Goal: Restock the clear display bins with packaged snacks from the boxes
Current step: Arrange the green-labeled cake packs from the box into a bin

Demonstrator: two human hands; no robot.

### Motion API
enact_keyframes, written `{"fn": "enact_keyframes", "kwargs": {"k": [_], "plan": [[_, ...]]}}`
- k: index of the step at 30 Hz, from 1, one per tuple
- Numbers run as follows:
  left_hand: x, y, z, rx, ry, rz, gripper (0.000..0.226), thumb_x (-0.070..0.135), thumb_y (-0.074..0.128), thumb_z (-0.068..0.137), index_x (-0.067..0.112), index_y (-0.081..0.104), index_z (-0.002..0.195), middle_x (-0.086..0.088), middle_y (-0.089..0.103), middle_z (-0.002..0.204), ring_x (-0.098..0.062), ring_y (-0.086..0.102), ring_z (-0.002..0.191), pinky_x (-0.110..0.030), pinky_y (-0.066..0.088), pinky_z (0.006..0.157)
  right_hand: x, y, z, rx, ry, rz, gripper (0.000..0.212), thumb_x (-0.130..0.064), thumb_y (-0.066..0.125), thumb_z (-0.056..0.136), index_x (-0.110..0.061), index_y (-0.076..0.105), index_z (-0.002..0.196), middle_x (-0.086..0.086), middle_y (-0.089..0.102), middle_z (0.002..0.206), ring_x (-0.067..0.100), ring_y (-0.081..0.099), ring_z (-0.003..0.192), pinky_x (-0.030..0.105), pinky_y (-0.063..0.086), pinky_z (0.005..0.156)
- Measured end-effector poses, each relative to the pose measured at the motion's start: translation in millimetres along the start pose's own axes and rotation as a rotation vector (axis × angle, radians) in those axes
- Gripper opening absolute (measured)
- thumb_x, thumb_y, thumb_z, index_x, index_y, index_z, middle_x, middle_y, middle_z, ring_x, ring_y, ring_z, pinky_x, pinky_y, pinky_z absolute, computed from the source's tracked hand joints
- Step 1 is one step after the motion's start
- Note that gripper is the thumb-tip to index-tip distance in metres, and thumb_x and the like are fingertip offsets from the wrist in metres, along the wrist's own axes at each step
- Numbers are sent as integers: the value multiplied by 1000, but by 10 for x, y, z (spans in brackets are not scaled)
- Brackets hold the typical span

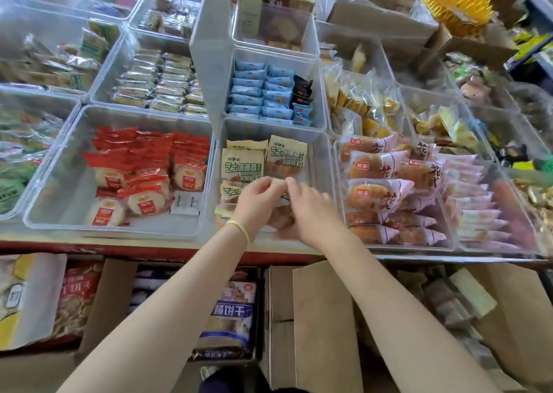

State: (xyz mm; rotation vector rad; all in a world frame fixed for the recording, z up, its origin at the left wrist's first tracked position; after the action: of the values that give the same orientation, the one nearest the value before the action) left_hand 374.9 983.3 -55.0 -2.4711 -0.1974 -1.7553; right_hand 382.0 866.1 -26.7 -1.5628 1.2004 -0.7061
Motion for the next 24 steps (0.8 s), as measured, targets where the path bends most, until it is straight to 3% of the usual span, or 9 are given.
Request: {"fn": "enact_keyframes", "kwargs": {"k": [2, 4, 7, 9, 10, 14, 17, 20, 24], "plan": [[-49, 35, 139, -23, 42, 31, 15, 31, 58, 96, 16, 60, 100, 8, 60, 85, -9, 57, 82, -25, 46, 74, 114, 28, 200, 14, 24, 58, 94, -57, 83, 67, -18, 35, 139, 6, 55, 133, 29, 55, 121, 46, 45, 99], [-136, -54, 274, 9, 100, 122, 29, 35, 52, 99, 16, 53, 121, 5, 59, 109, -17, 57, 106, -32, 48, 90, 212, 81, 403, 28, 41, 38, 74, -53, 79, 70, -19, 41, 124, 5, 60, 120, 29, 60, 110, 43, 48, 89], [-319, -329, 443, 136, 333, 821, 49, 35, 44, 98, 13, 42, 141, -8, 44, 146, -28, 35, 139, -44, 27, 116, 383, 201, 730, 70, 98, -112, 67, -47, 77, 73, -19, 43, 124, 6, 58, 119, 30, 58, 111, 42, 42, 89], [-507, -421, 536, 48, 370, 1302, 55, 38, 37, 100, 17, 32, 150, -8, 23, 161, -29, 11, 151, -49, 6, 122, 483, 354, 960, 93, 117, -197, 69, -45, 77, 75, -19, 43, 130, 8, 57, 124, 30, 55, 115, 42, 40, 93], [-584, -450, 573, 2, 366, 1414, 57, 43, 33, 100, 20, 28, 152, -6, 17, 163, -27, 4, 152, -50, -1, 122, 516, 437, 1080, 103, 118, -228, 70, -45, 77, 76, -19, 43, 132, 9, 57, 126, 30, 53, 117, 43, 39, 94], [-712, -483, 668, -18, 378, 1441, 56, 51, 31, 96, 28, 36, 147, -1, 25, 161, -23, 9, 152, -53, -5, 121, 545, 706, 1484, 153, 146, -371, 74, -38, 78, 80, -22, 39, 142, 16, 46, 141, 34, 41, 132, 52, 34, 106], [-722, -490, 676, 17, 425, 1427, 53, 52, 37, 93, 28, 47, 139, 0, 34, 156, -23, 18, 149, -54, -2, 120, 511, 913, 1639, 163, 180, -514, 70, -22, 61, 95, -29, 24, 153, 22, 27, 154, 39, 26, 143, 57, 33, 107], [-738, -499, 674, 19, 411, 1433, 55, 53, 35, 91, 28, 48, 137, -1, 35, 156, -23, 19, 149, -55, -3, 120, 494, 1113, 1645, 146, 182, -540, 65, -11, 39, 101, -26, 9, 157, 26, 24, 153, 39, 29, 138, 52, 39, 101], [-729, -490, 662, 11, 397, 1449, 56, 53, 34, 89, 28, 50, 137, -2, 37, 154, -23, 22, 147, -54, -5, 120, 541, 1169, 1721, 144, 189, -488, 62, -9, 35, 100, -18, 9, 156, 27, 28, 149, 39, 33, 134, 47, 39, 100]]}}
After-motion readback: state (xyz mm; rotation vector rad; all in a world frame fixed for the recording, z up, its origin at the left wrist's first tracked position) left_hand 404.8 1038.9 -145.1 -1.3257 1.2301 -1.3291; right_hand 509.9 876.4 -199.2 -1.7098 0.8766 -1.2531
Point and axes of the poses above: each hand's wrist, its own z-axis towards the middle knuckle, its own y-axis out of the palm, x = y × z, the point moved 4 cm from there along z, towards the middle knuckle
